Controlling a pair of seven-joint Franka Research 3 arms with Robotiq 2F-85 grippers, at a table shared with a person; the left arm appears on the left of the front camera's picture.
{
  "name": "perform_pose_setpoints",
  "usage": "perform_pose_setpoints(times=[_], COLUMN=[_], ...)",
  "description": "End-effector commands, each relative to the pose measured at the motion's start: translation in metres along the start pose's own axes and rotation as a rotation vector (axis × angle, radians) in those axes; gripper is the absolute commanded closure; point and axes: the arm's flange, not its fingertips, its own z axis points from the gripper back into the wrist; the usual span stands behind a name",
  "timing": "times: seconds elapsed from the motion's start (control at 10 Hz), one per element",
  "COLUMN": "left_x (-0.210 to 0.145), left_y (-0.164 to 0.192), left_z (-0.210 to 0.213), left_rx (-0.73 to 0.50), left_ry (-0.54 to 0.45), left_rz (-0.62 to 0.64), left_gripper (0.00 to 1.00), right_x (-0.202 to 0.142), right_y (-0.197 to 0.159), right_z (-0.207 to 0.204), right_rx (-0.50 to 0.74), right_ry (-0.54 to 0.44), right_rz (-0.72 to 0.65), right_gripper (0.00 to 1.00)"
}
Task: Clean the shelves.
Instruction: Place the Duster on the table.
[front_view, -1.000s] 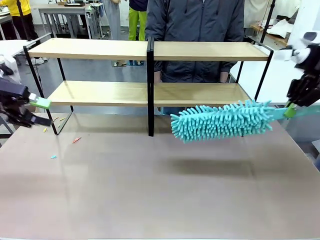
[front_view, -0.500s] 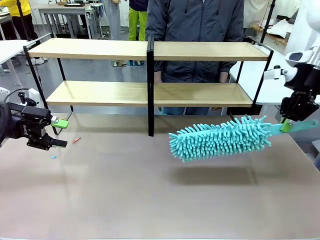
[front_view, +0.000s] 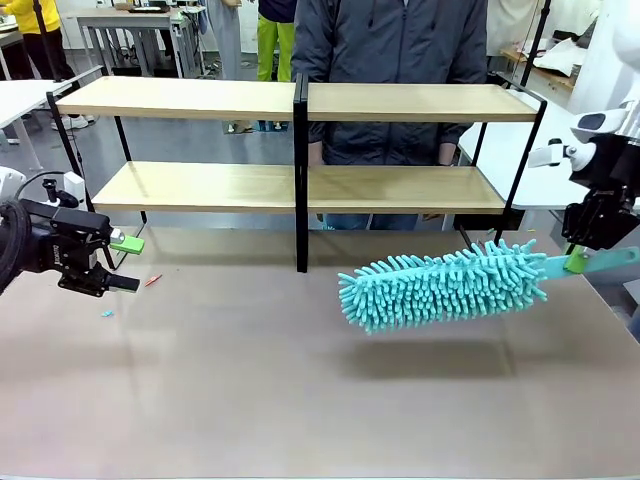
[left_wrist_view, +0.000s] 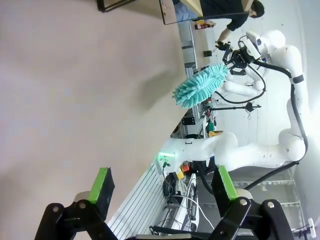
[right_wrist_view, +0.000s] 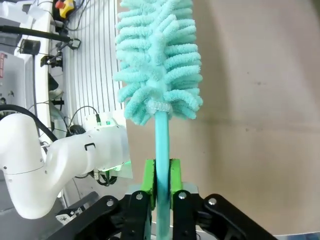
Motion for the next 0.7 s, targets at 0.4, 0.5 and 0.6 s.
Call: perform_pose_setpoints(times=[0.4,0.5,0.6], left_x=[-0.001,-0.001,-0.001], left_y=[0.000,0.000,0.000], left_z=[0.000,0.000,0.000], left_rx=[-0.010,-0.010,-0.010], left_ry=[0.001,0.001,0.001], left_rz=[-0.013,-0.013,-0.013], left_gripper=[0.00,0.00,0.00], right_x=[-0.051,-0.043,-0.033], right_y=[0.018,0.011,0.000], right_z=[0.046,0.048,0.038], right_rx=[-0.023,0.200,0.394], right_ry=[-0.618,-0.947,-1.085], right_rz=[-0.223,-0.338,-0.419], right_gripper=[0.05,0.00,0.00])
